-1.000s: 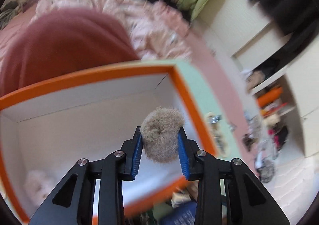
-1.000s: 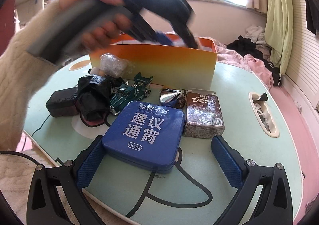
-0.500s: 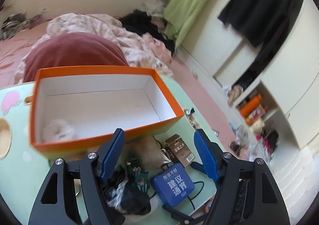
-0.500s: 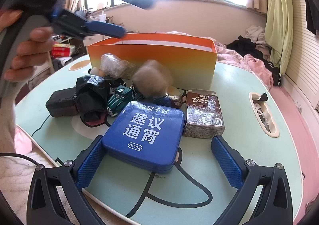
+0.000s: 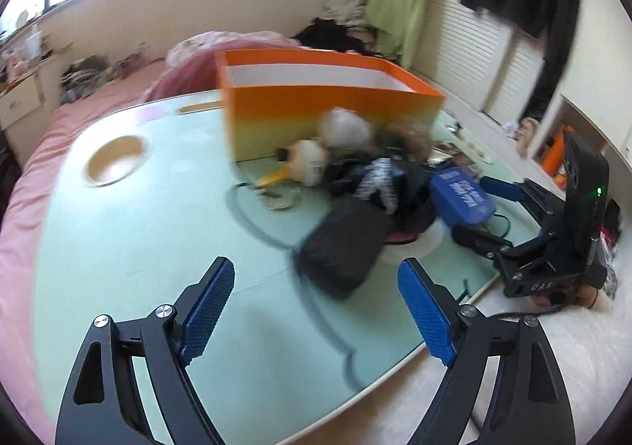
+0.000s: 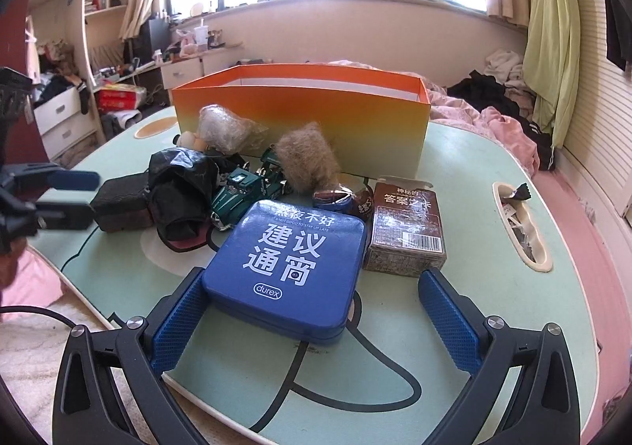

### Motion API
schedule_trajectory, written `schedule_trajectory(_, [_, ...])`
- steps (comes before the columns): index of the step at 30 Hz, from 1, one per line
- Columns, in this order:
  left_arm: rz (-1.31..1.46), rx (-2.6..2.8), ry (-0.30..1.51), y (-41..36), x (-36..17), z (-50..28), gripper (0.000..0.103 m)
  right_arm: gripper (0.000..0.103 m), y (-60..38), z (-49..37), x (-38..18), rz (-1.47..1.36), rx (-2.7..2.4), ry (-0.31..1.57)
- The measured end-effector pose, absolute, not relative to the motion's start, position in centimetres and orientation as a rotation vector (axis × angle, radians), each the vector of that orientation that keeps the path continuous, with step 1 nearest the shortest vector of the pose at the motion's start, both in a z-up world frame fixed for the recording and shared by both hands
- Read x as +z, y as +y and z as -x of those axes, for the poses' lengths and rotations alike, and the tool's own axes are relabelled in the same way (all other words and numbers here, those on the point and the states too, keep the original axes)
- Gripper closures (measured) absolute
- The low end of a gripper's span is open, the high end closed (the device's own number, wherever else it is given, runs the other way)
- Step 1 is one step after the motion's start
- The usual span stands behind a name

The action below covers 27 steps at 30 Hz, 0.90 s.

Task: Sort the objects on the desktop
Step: 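Lift the brown fluffy ball out and set it beside the box, then reach the right tool into the box and grasp the white fluffy ball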

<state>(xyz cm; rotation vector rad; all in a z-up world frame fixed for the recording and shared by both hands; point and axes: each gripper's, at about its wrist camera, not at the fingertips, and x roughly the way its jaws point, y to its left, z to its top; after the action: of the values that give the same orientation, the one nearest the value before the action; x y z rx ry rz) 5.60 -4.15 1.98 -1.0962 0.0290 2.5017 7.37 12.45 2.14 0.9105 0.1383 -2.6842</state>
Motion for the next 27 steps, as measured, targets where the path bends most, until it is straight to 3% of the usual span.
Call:
schedule_trajectory(4, [1.135, 2.644, 0.202, -1.4, 0.9, -5.1, 0.016, 0.0, 12.5, -7.3, 2.1, -0.906, -2.685, 0.144])
schedule_trajectory(8, [1.134, 2.719, 0.128, -1.4, 1.1, -5.0, 0.015, 0.0, 12.9, -7.2, 2.3, -0.919, -2.666, 0.134])
schedule_trajectory(11, [1.124, 2.694, 0.138, -0.9, 0.8, -5.4, 0.0, 0.0, 14.2, -7.9, 3.3, -0.851, -2.628, 0.019])
schedule_trajectory(16, [1.061, 2.669, 0.162, 0.2, 0.5, -6.1, 0.0, 0.0, 15.0, -7.7, 8.0, -0.752, -2.625, -0.047])
schedule_trajectory(22, [1.039, 2.684, 0.16, 0.6, 0.0, -6.1, 0.0, 0.0, 11.2, -0.3, 13.7, -0.864, -2.643, 0.009])
schedule_trajectory(27, [0.984, 2.691, 0.156, 0.4, -0.4, -6.1, 0.0, 0.0, 7.2, 8.4, 12.5, -1.119, -2.56, 0.068])
